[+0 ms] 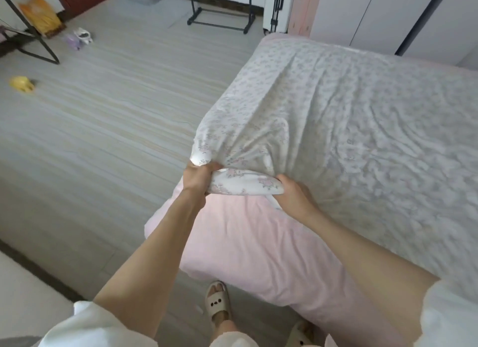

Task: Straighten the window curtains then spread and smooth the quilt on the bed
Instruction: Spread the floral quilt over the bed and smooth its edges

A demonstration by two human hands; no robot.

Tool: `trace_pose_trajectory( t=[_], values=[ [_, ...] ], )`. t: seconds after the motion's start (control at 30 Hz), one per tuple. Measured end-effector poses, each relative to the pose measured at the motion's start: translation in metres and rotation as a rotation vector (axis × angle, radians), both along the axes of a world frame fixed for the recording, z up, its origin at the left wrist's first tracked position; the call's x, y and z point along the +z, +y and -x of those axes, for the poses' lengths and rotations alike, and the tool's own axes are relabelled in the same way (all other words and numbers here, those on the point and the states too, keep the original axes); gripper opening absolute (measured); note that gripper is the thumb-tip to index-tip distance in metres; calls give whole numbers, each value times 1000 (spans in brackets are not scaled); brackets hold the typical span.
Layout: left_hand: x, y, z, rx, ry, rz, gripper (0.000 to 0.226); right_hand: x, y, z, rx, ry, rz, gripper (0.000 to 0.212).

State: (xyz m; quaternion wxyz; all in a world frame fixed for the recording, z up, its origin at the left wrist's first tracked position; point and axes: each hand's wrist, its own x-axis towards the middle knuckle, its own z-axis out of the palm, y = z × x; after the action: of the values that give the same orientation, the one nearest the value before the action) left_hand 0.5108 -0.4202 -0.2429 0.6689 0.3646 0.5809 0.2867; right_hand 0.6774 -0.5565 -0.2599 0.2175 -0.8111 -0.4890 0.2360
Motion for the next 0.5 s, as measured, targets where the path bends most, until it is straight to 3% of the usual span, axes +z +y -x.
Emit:
trace_pose_trajectory(
  t=[0.17, 0.3, 0.37, 0.5],
  values=[
    [3, 61, 41, -35, 180, -249, 35, 31, 44, 45, 29, 47, 76, 29],
    [-41, 53, 61, -110, 455, -387, 31, -1, 44, 64, 23, 29, 195, 31],
    [-78, 39, 78, -230, 610, -334, 33, -31, 37, 77, 99, 84, 296, 27],
    [-139, 26, 116, -665, 838, 18, 49, -87, 11, 99, 253, 343, 709, 62]
  ],
)
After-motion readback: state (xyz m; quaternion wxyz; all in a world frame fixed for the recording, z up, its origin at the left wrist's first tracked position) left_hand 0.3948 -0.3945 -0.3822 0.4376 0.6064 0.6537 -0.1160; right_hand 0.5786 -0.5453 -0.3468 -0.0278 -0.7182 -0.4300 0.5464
